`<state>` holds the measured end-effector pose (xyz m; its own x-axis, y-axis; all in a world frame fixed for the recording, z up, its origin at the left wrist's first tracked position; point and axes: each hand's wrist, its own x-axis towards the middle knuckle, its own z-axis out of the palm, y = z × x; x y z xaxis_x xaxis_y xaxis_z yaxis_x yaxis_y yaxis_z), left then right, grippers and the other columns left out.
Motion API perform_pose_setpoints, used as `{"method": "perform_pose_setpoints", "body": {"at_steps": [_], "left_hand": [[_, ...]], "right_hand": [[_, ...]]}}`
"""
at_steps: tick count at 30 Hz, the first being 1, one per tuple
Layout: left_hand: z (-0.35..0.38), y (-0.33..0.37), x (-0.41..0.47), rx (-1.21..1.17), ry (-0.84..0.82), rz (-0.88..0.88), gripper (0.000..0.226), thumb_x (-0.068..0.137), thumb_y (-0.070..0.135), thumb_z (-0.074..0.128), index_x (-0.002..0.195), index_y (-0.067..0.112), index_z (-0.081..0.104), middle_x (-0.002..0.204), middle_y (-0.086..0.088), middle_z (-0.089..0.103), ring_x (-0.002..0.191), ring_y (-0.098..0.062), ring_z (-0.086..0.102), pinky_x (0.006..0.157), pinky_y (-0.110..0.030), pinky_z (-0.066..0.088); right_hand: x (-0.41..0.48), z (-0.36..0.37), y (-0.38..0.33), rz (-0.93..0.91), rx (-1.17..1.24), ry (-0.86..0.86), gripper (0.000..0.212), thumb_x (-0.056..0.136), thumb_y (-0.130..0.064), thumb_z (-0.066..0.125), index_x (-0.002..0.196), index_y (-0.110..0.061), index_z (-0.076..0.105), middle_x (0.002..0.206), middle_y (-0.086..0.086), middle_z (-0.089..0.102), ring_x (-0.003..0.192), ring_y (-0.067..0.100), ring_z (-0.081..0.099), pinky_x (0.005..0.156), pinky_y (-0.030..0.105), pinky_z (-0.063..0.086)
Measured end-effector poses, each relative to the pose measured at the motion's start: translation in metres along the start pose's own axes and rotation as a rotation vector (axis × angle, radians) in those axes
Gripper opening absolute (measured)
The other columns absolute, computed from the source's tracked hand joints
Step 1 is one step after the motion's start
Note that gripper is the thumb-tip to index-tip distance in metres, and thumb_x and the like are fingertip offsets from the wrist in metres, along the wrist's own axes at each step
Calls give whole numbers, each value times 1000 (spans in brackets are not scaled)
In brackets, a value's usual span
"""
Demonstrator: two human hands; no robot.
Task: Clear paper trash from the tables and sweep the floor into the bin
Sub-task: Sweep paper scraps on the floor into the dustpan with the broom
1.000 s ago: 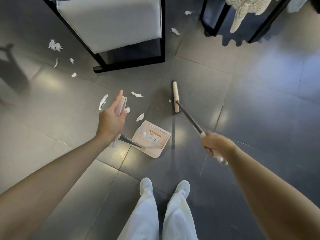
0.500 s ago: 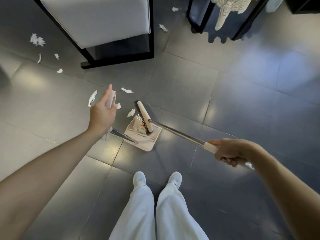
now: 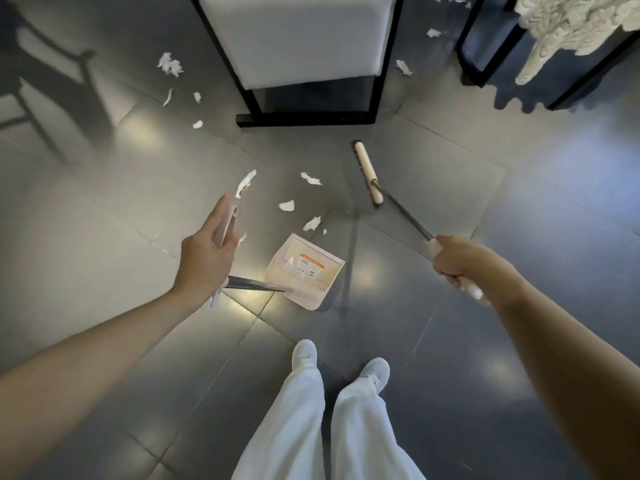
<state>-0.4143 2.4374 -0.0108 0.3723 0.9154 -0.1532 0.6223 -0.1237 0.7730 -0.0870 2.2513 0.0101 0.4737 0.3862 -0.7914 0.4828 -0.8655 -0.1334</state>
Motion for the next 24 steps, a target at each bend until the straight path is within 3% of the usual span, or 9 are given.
{"method": "perform_pose_setpoints", "body": {"at_steps": [2, 3, 6, 8, 10, 13, 16, 20, 24], "left_hand": [[-13, -9, -2, -27, 12, -31, 66, 94, 10, 57, 133, 59, 38, 117, 52, 42, 119, -6, 53, 98, -42, 47], [-17, -14, -1, -48, 26, -40, 67, 94, 8, 56, 131, 59, 38, 116, 52, 44, 120, -8, 51, 97, -39, 48], [-22, -29, 11, -104, 75, -78, 64, 94, 4, 55, 136, 50, 40, 108, 57, 43, 119, -31, 51, 59, -14, 51], [-24, -36, 22, -93, 90, -96, 62, 94, 6, 56, 140, 44, 40, 102, 61, 39, 104, -32, 62, 50, -14, 45], [-25, -41, 35, -54, 83, -93, 62, 93, 10, 57, 141, 45, 39, 101, 62, 37, 79, -26, 60, 58, -19, 47], [-29, -40, 51, -46, 56, -72, 63, 93, 12, 57, 140, 47, 37, 109, 55, 35, 96, -26, 63, 70, -30, 56], [-32, -36, 58, -44, 38, -43, 63, 93, 11, 58, 142, 45, 36, 117, 46, 36, 113, -13, 56, 87, -48, 54], [-40, -41, 55, -40, 26, -31, 62, 94, 13, 57, 145, 41, 33, 129, 27, 38, 125, -21, 51, 94, -48, 51], [-48, -54, 42, -61, 41, -35, 62, 95, 13, 55, 143, 46, 32, 128, 35, 36, 124, -19, 52, 91, -49, 52]], "right_hand": [[9, 8, -26, -13, -114, 15, 28, 79, 10, 55, 106, 4, 58, 72, 14, 63, 82, 34, 64, 67, 34, 51], [12, 14, -36, -20, -155, 19, 27, 78, 10, 55, 105, 4, 60, 79, 16, 67, 86, 34, 66, 66, 31, 50], [17, 36, -60, -60, -218, -3, 18, 78, 8, 52, 90, -1, 62, 65, 10, 61, 76, 30, 64, 57, 25, 45], [16, 49, -71, -84, -228, -53, 17, 77, 7, 49, 82, -4, 60, 56, 6, 55, 61, 26, 59, 46, 20, 39], [8, 63, -76, -112, -216, -88, 25, 76, 7, 46, 94, -5, 58, 54, 6, 53, 48, 22, 53, 35, 14, 31], [-14, 81, -77, -161, -136, -137, 32, 76, 3, 41, 103, -7, 54, 56, 7, 50, 40, 16, 44, 30, 7, 22], [-42, 89, -85, -200, -119, -252, 41, 78, -2, 41, 115, -15, 51, 63, 7, 56, 41, 14, 46, 34, 12, 30], [-62, 75, -92, -195, -154, -330, 52, 80, 3, 45, 130, -12, 44, 65, 15, 56, 40, 18, 46, 41, 21, 38], [-74, 54, -105, -180, -115, -308, 49, 80, 1, 46, 125, -18, 47, 64, 16, 55, 38, 20, 46, 42, 23, 39]]}}
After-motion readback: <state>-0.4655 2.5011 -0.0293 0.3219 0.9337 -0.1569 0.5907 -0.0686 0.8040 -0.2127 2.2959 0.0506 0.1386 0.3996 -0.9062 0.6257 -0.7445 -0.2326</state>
